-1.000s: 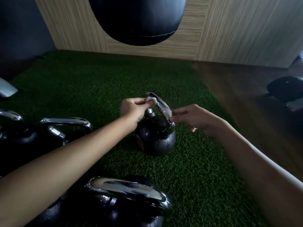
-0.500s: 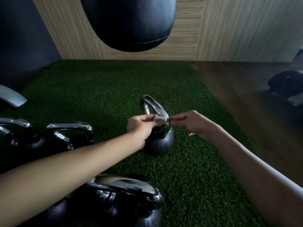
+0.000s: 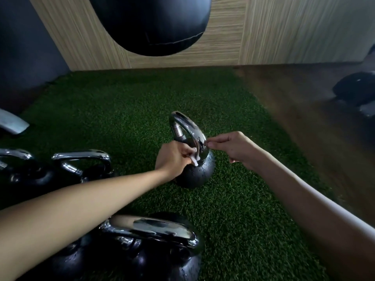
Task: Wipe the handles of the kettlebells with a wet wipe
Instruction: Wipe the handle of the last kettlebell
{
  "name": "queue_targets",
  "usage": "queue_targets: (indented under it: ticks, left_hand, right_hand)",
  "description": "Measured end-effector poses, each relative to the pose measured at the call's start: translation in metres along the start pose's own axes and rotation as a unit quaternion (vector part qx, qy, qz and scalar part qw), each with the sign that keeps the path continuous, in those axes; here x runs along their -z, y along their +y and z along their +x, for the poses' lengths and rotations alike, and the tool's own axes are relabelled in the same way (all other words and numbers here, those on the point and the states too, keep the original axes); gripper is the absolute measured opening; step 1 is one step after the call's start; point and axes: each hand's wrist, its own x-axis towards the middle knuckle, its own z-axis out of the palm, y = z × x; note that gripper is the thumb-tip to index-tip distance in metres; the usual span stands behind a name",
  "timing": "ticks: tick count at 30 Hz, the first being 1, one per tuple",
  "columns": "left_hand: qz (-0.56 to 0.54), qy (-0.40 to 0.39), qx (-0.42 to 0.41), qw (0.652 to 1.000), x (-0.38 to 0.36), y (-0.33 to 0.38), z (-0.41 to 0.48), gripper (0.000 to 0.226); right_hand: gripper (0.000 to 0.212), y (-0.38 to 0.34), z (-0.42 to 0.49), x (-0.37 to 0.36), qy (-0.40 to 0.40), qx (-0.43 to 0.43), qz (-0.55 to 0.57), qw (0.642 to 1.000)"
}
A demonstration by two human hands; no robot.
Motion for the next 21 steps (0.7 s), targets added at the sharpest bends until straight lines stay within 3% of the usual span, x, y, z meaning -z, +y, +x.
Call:
queue_targets:
  ticks: [3,6,9,12,15,21]
  left_hand:
    - [0.015,-0.011,0.031,0.999,0.01,0.0,-0.004,0.025]
    - [-0.069,0.023,0.044,0.996,0.038,0.005,-0.016,0.031]
    - [-0.081,0.094,-0.044,0.991,0.073,0.022,-0.024,0.027]
    - [-0.043,0.117,-0.127,0.984,0.09,0.041,-0.027,0.024]
    - [-0.013,0.123,-0.165,0.979,0.088,0.055,-0.026,0.019]
    - [-0.005,0.097,-0.215,0.972,0.074,0.065,-0.018,0.025]
  right_hand:
    - [0.02,-0.001,-0.006,-0.002,0.018,0.025,0.025,0.999]
    - [0.028,-0.008,-0.013,-0.001,0.08,0.083,-0.008,0.993]
    - [0.029,-0.025,-0.024,0.001,0.019,0.126,-0.012,0.992]
    - [0.032,-0.045,-0.041,-0.001,-0.059,0.127,-0.008,0.99]
    - [0.044,-0.053,-0.053,-0.002,-0.058,0.095,0.075,0.991]
    - [0.045,-0.05,-0.058,0.002,-0.002,0.046,0.087,0.995]
